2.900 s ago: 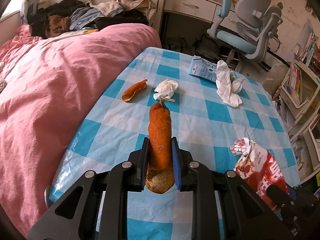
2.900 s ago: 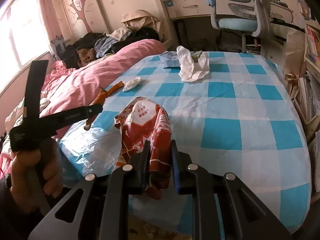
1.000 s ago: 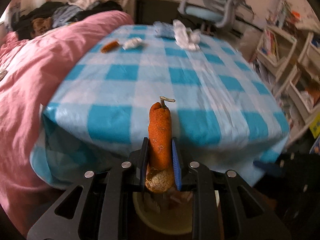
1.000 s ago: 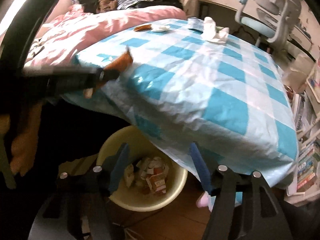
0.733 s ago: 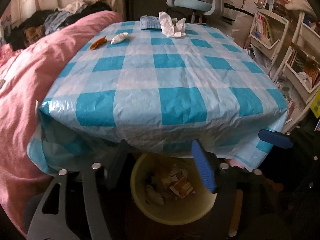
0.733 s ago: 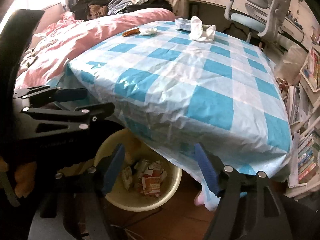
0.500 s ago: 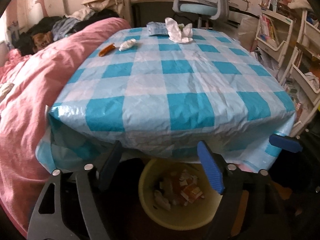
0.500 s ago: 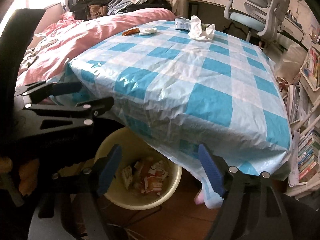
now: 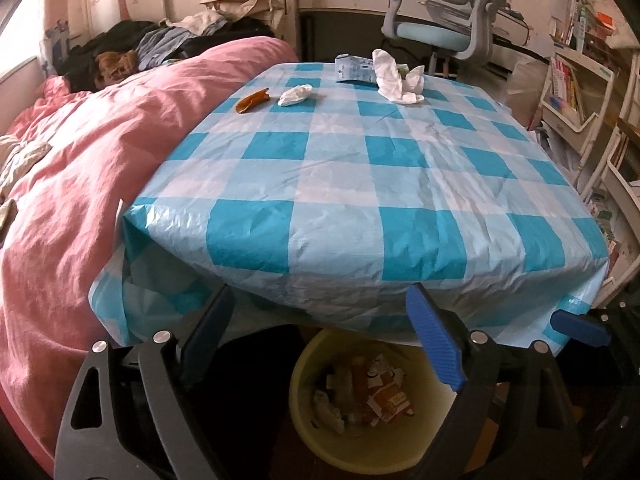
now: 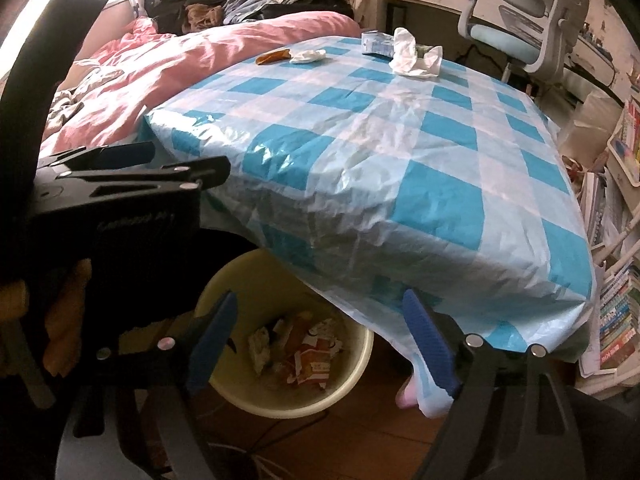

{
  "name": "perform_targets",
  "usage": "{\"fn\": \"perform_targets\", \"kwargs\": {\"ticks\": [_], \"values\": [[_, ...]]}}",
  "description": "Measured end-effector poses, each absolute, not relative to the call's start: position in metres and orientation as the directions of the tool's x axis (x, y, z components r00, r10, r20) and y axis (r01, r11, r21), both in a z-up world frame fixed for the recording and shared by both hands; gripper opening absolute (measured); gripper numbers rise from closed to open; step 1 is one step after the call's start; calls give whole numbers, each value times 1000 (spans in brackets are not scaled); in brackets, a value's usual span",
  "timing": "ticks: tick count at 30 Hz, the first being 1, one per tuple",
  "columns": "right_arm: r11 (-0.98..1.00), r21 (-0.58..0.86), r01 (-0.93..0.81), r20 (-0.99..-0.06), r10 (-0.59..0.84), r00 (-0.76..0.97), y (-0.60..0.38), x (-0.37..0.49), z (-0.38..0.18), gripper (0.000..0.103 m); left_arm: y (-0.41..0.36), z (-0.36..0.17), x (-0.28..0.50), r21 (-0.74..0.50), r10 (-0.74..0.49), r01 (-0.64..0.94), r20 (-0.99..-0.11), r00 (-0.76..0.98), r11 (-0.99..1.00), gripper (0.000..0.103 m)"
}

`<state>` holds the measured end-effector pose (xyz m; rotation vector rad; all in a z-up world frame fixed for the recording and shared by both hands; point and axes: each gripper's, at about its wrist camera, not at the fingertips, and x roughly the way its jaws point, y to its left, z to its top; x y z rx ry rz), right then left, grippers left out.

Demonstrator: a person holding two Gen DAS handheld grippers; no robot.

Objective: Collect trash
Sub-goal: 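Move both tools back up from the bucket toward the table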

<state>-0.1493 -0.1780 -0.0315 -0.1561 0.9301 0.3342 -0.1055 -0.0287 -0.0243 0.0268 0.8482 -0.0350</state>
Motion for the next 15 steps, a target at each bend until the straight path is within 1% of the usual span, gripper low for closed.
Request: {"fn": "perform_targets", "kwargs": {"ticks": [5,9,15], "values": [[936,10,-353,-805,217,552,-176,-150,-32,84,-29,-25,-105,12,-17,39,-751,660,999,86],[935,9,-355,-806,217,551,-176,-150,-32,84,-28,-25,-105,11,-16,37,-750,661,999,87],[930,29,-367,-760,259,597,-175,-154,-19,84,-15,-13,-101,-40,-28,-1,-726,687,999,87]]}}
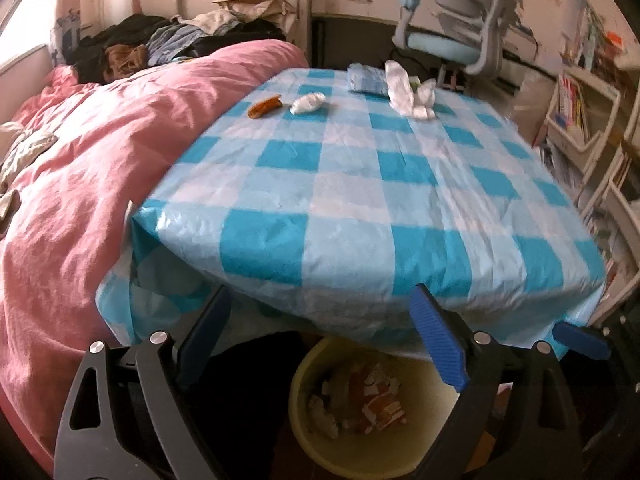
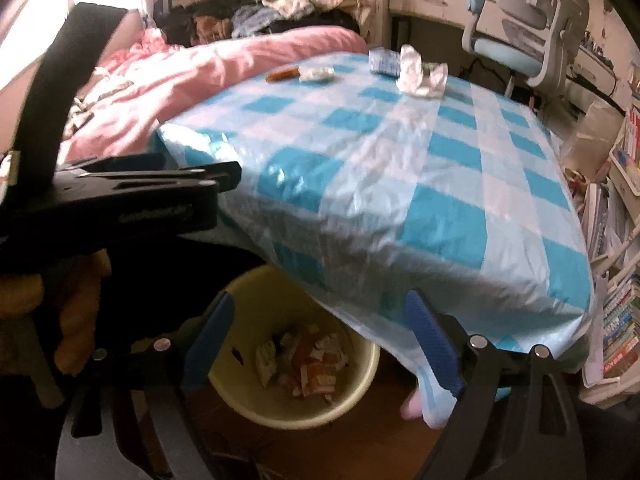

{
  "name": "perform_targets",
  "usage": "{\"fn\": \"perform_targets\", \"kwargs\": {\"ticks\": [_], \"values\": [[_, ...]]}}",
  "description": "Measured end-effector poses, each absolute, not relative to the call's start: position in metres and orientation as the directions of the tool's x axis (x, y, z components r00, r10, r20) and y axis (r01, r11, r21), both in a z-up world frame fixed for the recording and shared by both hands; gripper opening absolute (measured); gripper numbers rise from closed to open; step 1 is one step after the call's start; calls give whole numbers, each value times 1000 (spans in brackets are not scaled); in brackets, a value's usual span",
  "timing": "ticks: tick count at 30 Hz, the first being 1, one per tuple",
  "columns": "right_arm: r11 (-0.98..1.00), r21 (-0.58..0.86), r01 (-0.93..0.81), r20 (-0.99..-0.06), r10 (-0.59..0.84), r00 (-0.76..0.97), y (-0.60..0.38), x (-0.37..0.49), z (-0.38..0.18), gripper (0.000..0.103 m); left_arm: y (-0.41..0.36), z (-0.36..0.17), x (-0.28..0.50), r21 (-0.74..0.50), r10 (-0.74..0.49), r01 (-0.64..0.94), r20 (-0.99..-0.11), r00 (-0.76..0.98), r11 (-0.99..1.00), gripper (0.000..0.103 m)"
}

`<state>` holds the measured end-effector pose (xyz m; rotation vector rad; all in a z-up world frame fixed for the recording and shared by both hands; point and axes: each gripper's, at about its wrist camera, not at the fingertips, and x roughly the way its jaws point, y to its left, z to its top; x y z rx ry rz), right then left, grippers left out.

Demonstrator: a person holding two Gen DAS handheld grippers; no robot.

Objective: Collect trash
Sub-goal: 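Move both tools back up from the bucket toward the table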

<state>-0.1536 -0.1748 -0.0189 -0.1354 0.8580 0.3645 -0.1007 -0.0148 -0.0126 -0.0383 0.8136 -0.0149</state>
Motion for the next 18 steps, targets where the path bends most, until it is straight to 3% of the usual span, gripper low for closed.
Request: {"fn": "perform_targets", "kwargs": {"ticks": [5,18], "values": [[926,46,-375,-717,292,632,-172,-145,-2,84,7,10,-78,-54,19,-74,-665,746,996,92],[912,51,-408,-706,322,630,-132,-29,24,84,72,12,49,-159,85,-261,-683,726,952,92]]}}
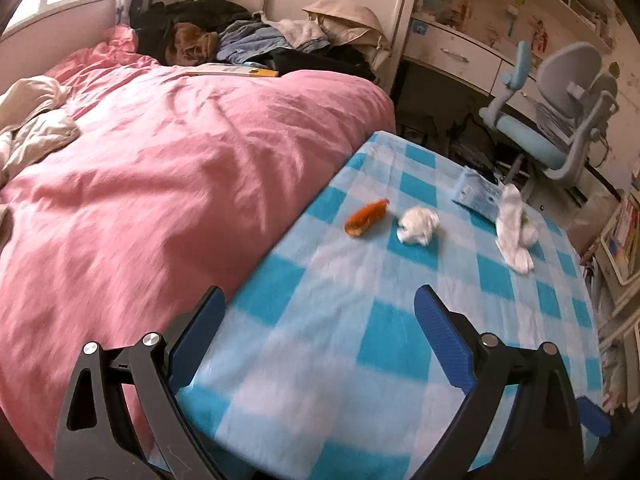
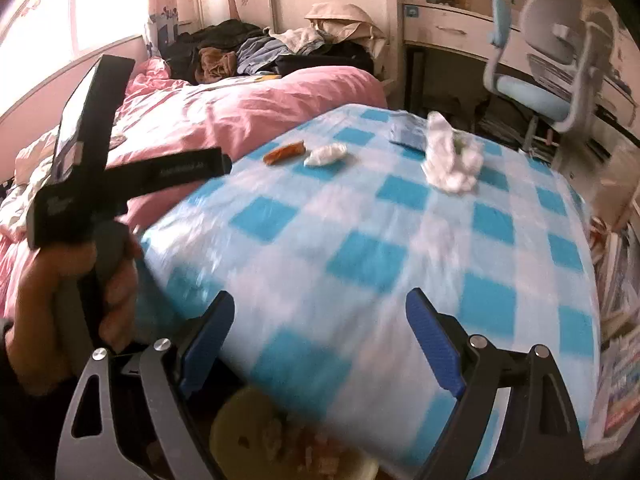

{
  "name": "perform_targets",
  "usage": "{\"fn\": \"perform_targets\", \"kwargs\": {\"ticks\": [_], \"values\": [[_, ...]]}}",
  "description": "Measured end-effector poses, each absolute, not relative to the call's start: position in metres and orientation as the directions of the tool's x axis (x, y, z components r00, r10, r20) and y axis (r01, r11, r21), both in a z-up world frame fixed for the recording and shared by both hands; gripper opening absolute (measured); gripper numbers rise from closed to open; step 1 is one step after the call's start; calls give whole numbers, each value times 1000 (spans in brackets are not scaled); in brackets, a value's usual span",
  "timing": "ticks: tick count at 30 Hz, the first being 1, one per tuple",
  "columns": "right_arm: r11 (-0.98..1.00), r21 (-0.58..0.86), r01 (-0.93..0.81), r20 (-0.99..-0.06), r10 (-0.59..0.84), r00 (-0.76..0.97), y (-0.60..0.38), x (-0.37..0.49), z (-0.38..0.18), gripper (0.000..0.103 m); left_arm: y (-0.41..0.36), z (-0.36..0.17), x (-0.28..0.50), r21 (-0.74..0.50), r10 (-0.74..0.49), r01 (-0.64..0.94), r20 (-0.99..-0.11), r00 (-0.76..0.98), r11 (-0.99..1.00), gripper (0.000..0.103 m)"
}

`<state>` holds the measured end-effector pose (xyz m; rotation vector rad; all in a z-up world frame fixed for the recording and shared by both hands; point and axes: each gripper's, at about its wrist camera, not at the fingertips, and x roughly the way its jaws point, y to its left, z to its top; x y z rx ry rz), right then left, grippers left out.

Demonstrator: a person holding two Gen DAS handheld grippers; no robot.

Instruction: Collect trash

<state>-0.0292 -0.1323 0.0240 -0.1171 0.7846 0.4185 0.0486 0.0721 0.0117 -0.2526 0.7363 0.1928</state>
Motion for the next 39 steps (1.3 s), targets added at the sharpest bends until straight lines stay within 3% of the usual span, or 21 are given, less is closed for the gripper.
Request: {"fn": "perform_targets", "kwargs": {"ticks": [6,9,12,14,17,23,32,35,36,37,39], "values": [[908,60,-415,-727,324,605,-109,34,18,77,66,7,116,-117,60,-204,-716,696,972,86],[909,76,-410,-737,328,591,-104,52,13,76,58,3,144,-69,68,-174,-736,674,982,78],[911,87,-404,-744,329,581,-102,70,10,76,50,-5,171,-22,76,-144,-764,640,989,62],[912,93,-400,-746,330,578,-103,79,10,75,50,-13,183,-26,60,-129,-785,616,991,35],[912,111,-396,-749,339,569,-101,93,9,74,50,-19,191,-63,12,-105,-802,598,993,15],[907,160,-391,-752,368,546,-89,117,3,71,82,-1,178,-269,-70,-208,-751,657,940,14],[912,211,-352,-760,379,527,-71,158,-7,62,93,8,171,-291,-41,-246,-718,695,925,14],[917,188,-353,-768,361,529,-65,166,-11,54,96,7,170,-290,-37,-253,-720,693,923,14],[916,178,-361,-768,358,530,-63,167,-10,47,96,7,170,-284,-33,-251,-720,693,925,14],[913,176,-367,-769,361,528,-62,168,-10,30,96,7,170,-280,-31,-250,-720,693,927,14],[911,170,-376,-767,362,529,-64,164,-9,24,94,7,170,-273,-30,-244,-721,692,930,14]]}}
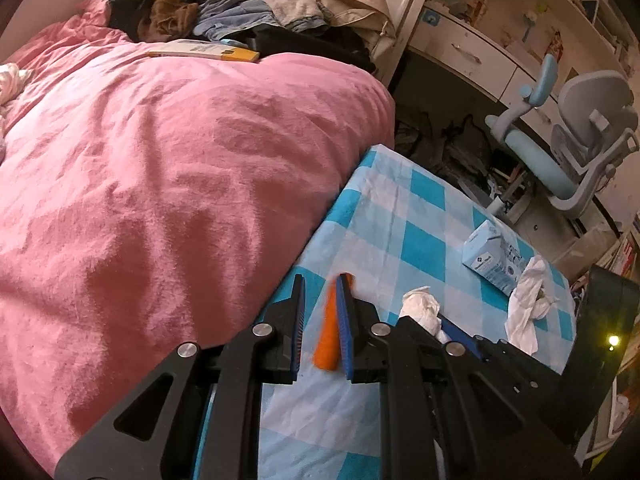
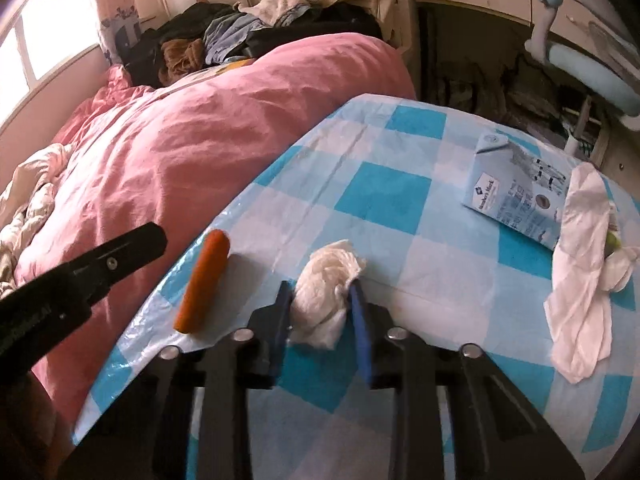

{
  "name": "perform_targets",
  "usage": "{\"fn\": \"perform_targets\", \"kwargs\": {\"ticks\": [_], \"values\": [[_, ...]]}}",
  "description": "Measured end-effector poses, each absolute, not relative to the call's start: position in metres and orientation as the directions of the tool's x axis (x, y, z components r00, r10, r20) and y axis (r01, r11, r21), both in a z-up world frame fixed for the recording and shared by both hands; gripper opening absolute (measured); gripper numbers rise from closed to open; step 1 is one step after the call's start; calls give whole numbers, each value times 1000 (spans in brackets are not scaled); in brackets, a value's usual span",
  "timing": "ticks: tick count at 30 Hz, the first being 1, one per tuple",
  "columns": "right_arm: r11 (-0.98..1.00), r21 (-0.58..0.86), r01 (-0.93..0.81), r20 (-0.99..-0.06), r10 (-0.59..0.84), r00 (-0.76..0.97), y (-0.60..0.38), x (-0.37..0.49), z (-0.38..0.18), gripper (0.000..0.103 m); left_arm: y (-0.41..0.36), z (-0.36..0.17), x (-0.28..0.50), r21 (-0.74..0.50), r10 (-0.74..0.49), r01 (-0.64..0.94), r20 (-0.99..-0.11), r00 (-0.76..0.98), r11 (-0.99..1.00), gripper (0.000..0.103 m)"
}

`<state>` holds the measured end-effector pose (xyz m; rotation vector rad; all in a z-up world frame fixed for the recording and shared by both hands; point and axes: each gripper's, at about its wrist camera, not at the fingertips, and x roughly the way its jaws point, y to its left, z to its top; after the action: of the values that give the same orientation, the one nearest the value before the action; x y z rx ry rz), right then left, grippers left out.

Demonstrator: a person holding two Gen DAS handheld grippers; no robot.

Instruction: Collect trash

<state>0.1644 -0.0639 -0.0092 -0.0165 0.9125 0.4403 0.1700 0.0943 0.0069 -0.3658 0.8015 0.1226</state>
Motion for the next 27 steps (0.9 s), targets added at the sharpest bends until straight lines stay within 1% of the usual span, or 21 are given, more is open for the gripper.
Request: {"fn": "perform_targets", "kwargs": {"ticks": [1,3,7,11,16,19,23,27], "values": [[911,167,-377,-767,360,531,-65,163,-9,21,93,7,170,-272,-33,-240,-721,692,932,14],[909,160,-386,-765,361,533,-72,152,-8,20,89,7,169,-264,-38,-224,-721,692,938,14],[901,150,-406,-767,365,527,-88,125,-5,19,73,6,162,-247,-55,-183,-721,690,952,14],[898,151,-414,-771,369,519,-120,77,-1,19,54,8,147,-229,-78,-127,-716,694,965,14],[909,181,-376,-770,369,520,-161,23,3,19,31,14,116,-197,-96,-62,-696,711,978,14],[913,224,-340,-759,382,527,-180,-2,4,19,21,14,100,-181,-94,-46,-695,712,982,14],[910,237,-341,-745,395,537,-183,-27,3,19,9,13,72,-145,-81,-28,-691,719,989,14],[898,223,-378,-756,405,515,-174,-38,-3,19,1,10,46,-118,-73,-12,-692,718,993,14]]}}
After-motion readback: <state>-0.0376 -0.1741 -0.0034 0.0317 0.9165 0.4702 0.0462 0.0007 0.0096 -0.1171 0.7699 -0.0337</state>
